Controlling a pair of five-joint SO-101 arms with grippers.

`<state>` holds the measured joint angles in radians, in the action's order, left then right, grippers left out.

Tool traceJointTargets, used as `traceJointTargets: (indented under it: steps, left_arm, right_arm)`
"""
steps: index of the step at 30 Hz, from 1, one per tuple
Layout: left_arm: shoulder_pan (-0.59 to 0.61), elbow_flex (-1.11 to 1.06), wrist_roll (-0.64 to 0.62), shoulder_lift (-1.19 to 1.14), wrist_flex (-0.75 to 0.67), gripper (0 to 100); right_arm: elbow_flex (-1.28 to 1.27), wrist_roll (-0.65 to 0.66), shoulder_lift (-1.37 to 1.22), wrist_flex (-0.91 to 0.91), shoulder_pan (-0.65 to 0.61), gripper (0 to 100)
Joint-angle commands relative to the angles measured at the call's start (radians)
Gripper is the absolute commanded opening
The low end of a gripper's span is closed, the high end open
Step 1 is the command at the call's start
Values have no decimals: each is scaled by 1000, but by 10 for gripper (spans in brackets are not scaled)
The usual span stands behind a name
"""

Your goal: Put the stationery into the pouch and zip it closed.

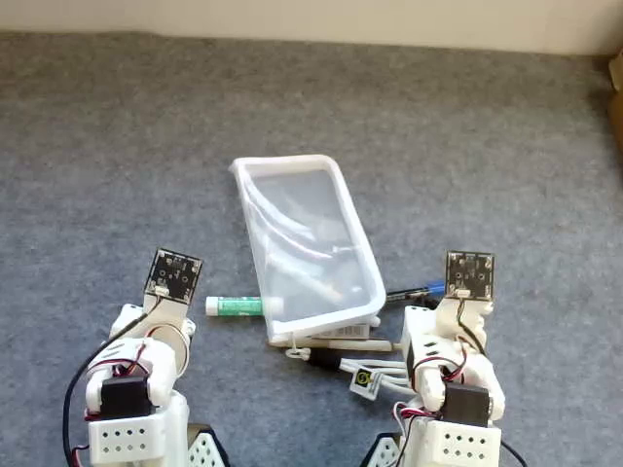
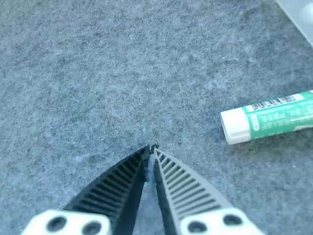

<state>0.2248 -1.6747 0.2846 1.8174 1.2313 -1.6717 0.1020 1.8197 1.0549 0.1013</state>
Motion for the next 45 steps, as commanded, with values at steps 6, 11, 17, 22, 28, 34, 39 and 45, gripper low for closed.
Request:
traceJointTargets:
  steps: [6,11,17,22,28,34,39,45]
  left_arm:
    - [7,-21,-6,4,3,34]
    - [7,-21,-6,4,3,34]
    - [5,-21,-6,4,3,34]
    - [5,-21,-3,7,-6,38]
    - [10,-19,-5,10,-97,35]
    - [-2,-19,-2,10,-149,38]
    - [-33,-19,-5,8,-149,35]
    - [-31,-19,-3,7,-147,38]
  right_arm:
    - [-113,-5,21,-8,-4,5]
    - [-113,-9,21,-8,-5,5]
    - [-113,-9,21,-8,-7,5]
    - [-113,-8,21,-8,-7,5]
    - [-113,-5,21,-12,-7,5]
    - [-94,80,21,-18,18,5]
    - [-13,221,21,-18,21,5]
    - [145,221,19,-64,13,5]
